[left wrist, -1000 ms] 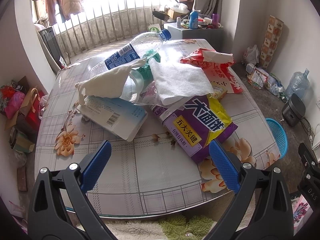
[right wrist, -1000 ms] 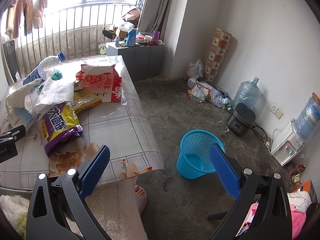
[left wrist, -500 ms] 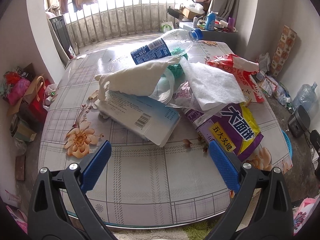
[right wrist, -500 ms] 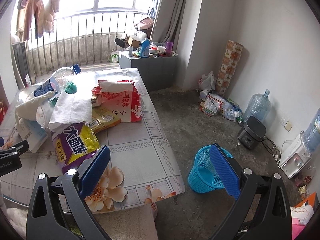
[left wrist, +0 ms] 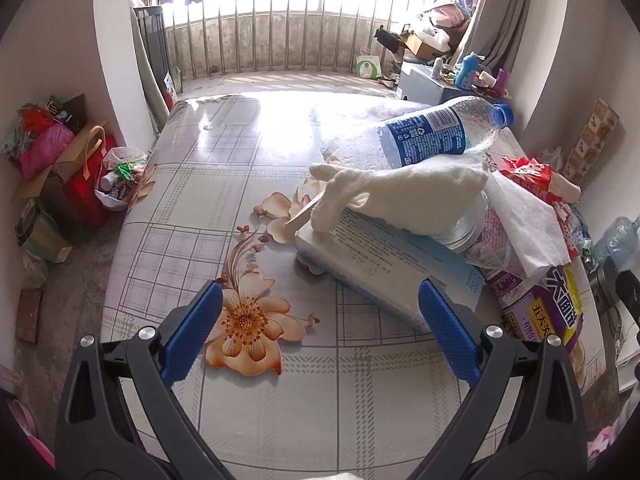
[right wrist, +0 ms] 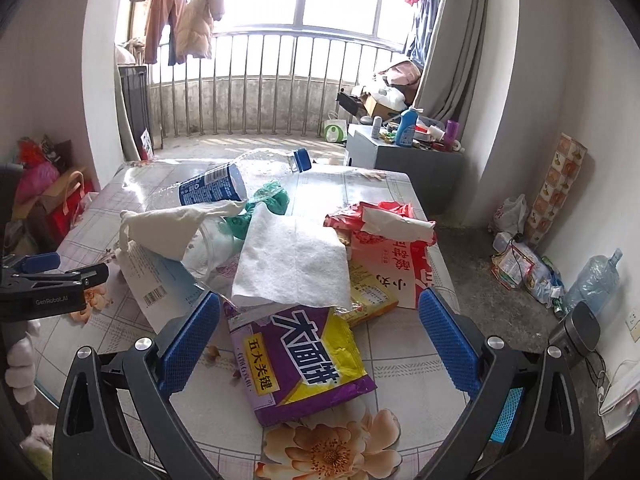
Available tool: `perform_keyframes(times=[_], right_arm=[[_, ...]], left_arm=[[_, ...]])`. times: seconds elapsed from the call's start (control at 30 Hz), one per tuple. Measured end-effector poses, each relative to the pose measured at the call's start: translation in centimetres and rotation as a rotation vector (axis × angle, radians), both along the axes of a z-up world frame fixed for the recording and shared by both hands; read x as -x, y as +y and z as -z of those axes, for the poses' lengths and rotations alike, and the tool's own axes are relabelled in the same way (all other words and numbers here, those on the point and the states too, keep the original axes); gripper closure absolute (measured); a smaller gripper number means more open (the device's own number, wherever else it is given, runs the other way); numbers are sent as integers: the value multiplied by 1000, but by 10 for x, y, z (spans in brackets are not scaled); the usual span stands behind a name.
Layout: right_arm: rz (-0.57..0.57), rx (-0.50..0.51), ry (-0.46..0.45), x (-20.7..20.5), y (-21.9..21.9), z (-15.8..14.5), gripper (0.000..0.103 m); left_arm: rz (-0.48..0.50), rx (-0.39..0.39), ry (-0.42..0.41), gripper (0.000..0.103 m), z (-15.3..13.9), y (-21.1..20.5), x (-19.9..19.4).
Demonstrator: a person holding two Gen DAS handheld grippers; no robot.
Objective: Collect trash
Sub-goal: 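Close the right gripper on the white paper towel while the left gripper grasps the white glove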
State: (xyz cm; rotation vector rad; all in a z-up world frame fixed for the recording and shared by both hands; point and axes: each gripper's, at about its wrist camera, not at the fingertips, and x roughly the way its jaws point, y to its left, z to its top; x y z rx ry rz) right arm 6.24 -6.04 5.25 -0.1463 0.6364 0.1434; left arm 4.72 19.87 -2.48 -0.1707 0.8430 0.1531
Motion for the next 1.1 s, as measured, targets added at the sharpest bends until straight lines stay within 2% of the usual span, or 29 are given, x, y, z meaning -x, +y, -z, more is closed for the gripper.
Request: perform_keyframes(times=[0.2, 0.4, 0.5, 0.6, 0.73, 0.87, 0.97, 1.1], right_arm=[[-62, -32, 22, -15, 33, 3, 6], [-51, -37, 46, -29, 39, 10, 6], [-23, -60, 39, -36, 31, 10, 6], [16, -85, 40, -44, 17, 9, 6], [56, -145, 92, -61, -2, 15, 6], [85, -212, 172, -85, -17, 27, 15], [93, -254, 245, -102, -24, 41, 27], [81, -291, 321, -117, -26, 60, 43]], left_arm=[[23, 42, -74, 9, -8, 26, -15], [101, 57, -155, 9, -18, 30, -36], [169, 105, -172, 9, -23, 24, -49], [238, 99, -184, 9, -29, 8, -61], [341, 83, -188, 9, -26, -19, -77], [430, 60, -178, 9, -17, -41, -92], [453, 71, -157, 9, -10, -49, -102], [494, 65, -117, 38, -2, -58, -112]])
